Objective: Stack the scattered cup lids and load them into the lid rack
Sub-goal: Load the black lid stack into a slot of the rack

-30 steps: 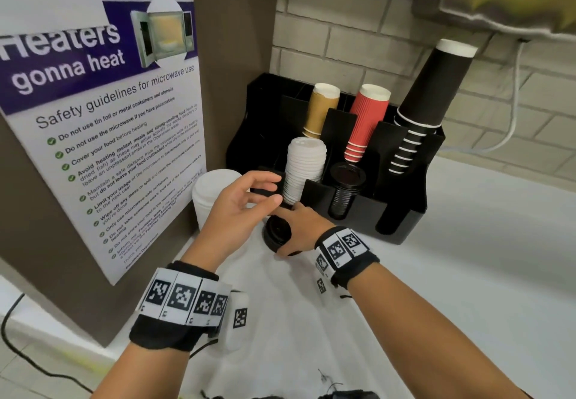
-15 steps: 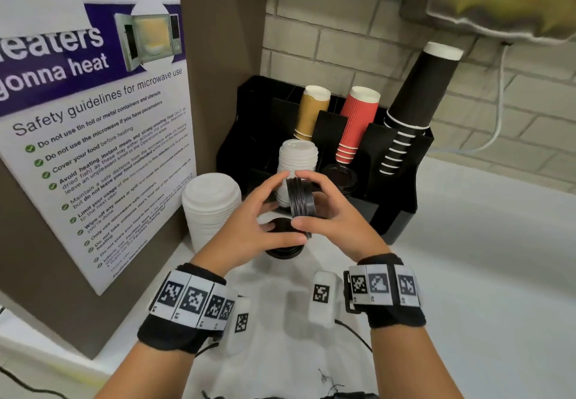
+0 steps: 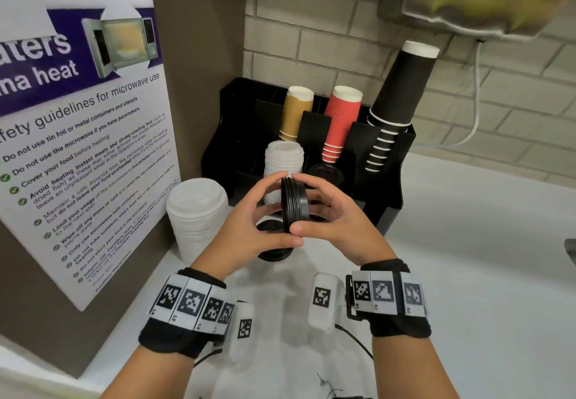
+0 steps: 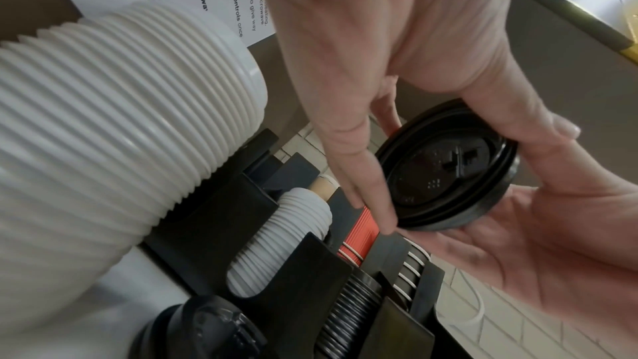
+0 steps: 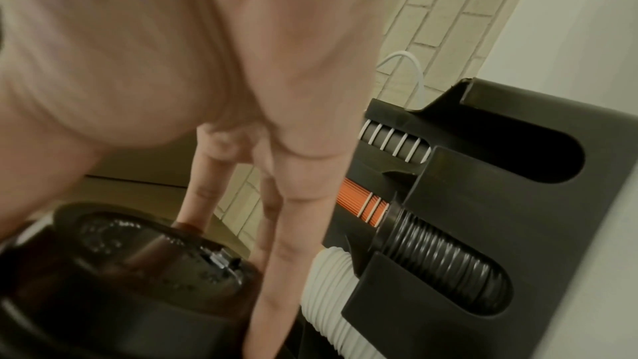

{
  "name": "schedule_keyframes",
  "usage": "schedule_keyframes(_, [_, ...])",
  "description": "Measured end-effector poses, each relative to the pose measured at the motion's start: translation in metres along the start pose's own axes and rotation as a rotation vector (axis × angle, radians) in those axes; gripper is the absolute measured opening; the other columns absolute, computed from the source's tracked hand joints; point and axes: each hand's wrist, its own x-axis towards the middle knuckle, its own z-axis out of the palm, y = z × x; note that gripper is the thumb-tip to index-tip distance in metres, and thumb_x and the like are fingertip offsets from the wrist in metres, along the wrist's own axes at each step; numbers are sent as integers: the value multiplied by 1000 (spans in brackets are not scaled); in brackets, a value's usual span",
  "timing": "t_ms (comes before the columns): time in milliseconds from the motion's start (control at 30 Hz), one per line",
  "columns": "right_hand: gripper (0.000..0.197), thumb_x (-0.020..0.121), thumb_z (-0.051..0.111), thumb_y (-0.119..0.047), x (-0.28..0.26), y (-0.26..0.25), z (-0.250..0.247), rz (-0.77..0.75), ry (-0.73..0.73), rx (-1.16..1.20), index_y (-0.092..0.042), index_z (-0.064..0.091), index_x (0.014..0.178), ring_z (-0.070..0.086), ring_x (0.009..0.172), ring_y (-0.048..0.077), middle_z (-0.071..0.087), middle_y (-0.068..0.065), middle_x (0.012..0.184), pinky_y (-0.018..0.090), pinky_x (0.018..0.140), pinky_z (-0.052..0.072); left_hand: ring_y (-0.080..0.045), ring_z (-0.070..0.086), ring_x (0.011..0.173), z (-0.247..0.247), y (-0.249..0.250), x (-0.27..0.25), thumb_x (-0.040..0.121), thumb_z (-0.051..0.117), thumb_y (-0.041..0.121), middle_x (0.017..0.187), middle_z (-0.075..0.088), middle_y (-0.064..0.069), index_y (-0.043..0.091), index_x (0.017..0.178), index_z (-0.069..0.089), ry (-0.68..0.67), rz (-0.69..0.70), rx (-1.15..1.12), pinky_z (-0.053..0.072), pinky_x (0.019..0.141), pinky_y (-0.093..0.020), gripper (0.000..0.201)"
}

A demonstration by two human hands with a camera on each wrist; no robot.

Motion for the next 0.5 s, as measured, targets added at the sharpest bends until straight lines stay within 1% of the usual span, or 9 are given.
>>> schedule_keyframes(100, [74,66,83,-23,0,1,0,-3,22,2,-36,52,132,64,110,16,62,4,122,30,92,53,-13,57,122,1,2,0,56,89,30,137,51,17,40,140,43,4,-7,-2,48,102,-50,96])
schedule_keyframes(200, [74,65,84,-23,-1,1,1,-2,36,23,-36,51,131,64,109,19,63,6,121,35,94,53,-13,56,123,2,3,0,55,89,32,139,50,13,40,140,42,15,-11,7,47,102,-50,97])
schedule_keyframes(267, [72,65,84,-25,-1,2,3,-6,49,32,-35,52,129,64,109,18,63,5,121,34,92,53,-12,56,122,1,4,0,54,89,33,140,49,10,38,140,41,32,-6,13,48,101,-49,98])
schedule_keyframes(333, [70,65,84,-26,-1,2,5,-4,58,26,-36,53,127,64,109,16,63,2,120,30,89,54,-13,56,123,0,5,0,54,89,33,142,47,9,36,141,41,37,-2,23,49,101,-49,99])
schedule_keyframes(400, [69,65,85,-26,-1,1,6,-4,60,15,-37,54,126,65,108,14,63,-1,118,26,86,54,-13,56,123,-2,5,0,54,89,33,143,46,9,37,141,41,30,-4,26,49,101,-50,100])
schedule_keyframes(433, [69,64,85,-26,-1,1,7,-3,63,8,-37,54,125,65,107,14,64,-2,117,26,86,54,-13,55,123,-2,4,-1,54,89,33,143,46,9,38,141,41,25,-7,25,48,101,-49,100])
schedule_keyframes(500, [68,64,85,-25,-1,1,8,-1,78,-3,-35,55,123,65,106,14,65,-2,115,30,89,54,-12,55,124,-1,4,-1,54,89,32,142,47,12,42,139,41,15,-9,23,48,102,-48,98])
